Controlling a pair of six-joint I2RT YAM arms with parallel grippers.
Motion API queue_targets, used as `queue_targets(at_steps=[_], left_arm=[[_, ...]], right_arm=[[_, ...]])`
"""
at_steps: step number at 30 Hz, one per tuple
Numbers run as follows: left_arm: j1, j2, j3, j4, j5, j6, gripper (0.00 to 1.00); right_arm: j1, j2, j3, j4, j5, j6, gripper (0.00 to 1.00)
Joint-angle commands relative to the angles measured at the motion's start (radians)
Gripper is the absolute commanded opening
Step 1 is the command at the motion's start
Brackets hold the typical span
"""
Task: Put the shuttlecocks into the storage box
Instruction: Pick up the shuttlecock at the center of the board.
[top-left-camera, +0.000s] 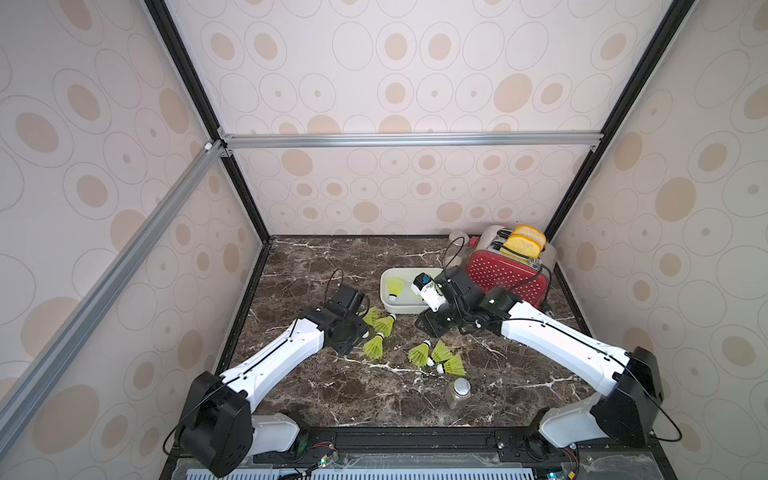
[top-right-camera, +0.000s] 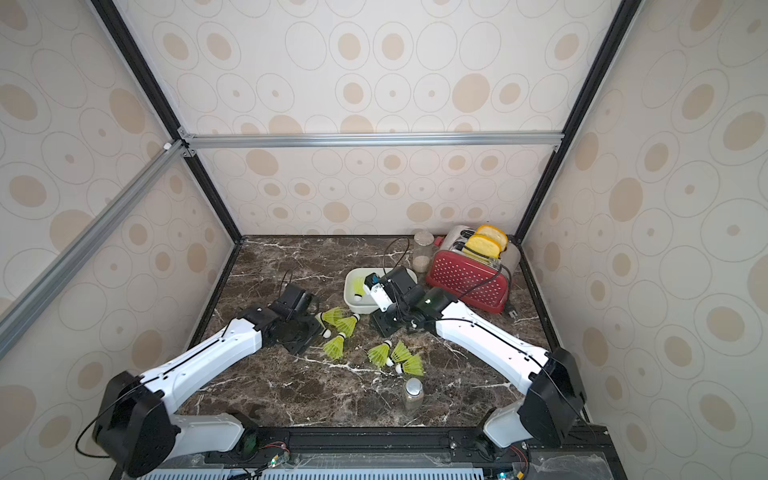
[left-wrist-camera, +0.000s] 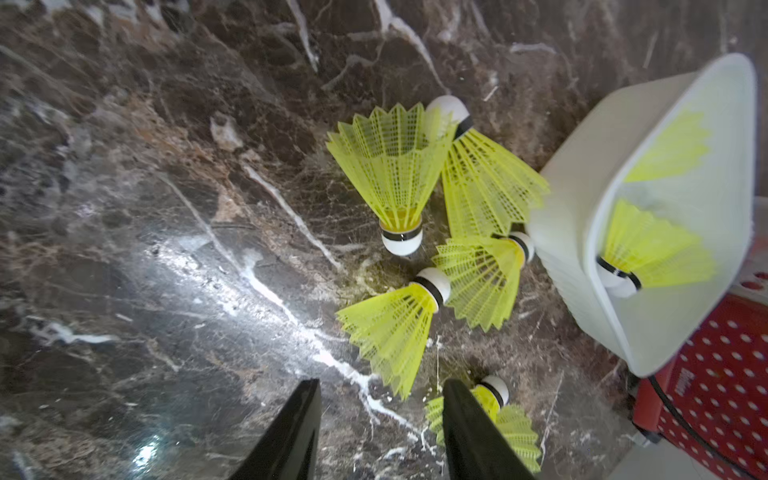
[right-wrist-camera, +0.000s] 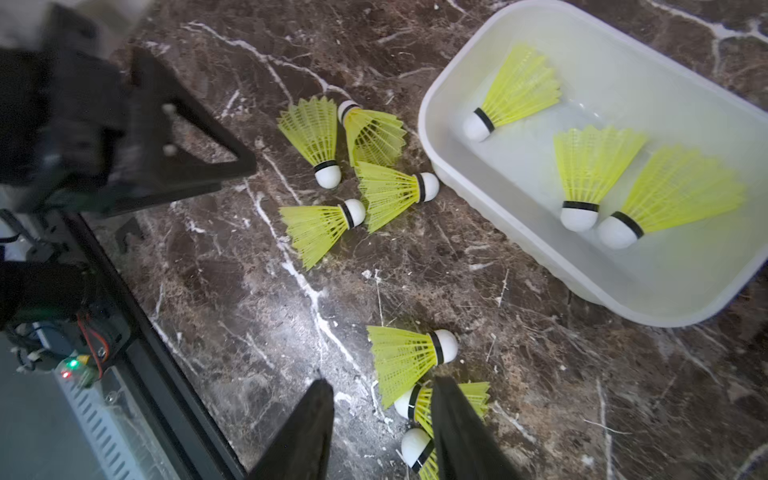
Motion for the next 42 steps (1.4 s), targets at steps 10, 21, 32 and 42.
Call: queue_targets(at_steps=[10, 21, 32, 42], left_arm=[[0.016, 0.275, 0.188, -0.001, -0.121, -0.05, 0.52], [0.016, 0.38, 0.195, 0.049, -0.078, -0.098, 0.51], [0.014, 0.431, 0.197, 0.073, -0.087, -0.111, 0.47], [0.013, 0.458, 0.182, 0.064, -0.099, -0.113, 0.43]], right_arm=[[-0.207, -0.061, -0.137, 0.239, -0.369, 0.049, 0.51], [-0.272, -0.125, -0.138, 0.186, -0.376, 0.054, 0.5], [-0.299, -0.142, -0.133, 0.162, -0.371, 0.057, 0.5], [-0.306, -0.117, -0.122, 0.17, -0.373, 0.062, 0.5]])
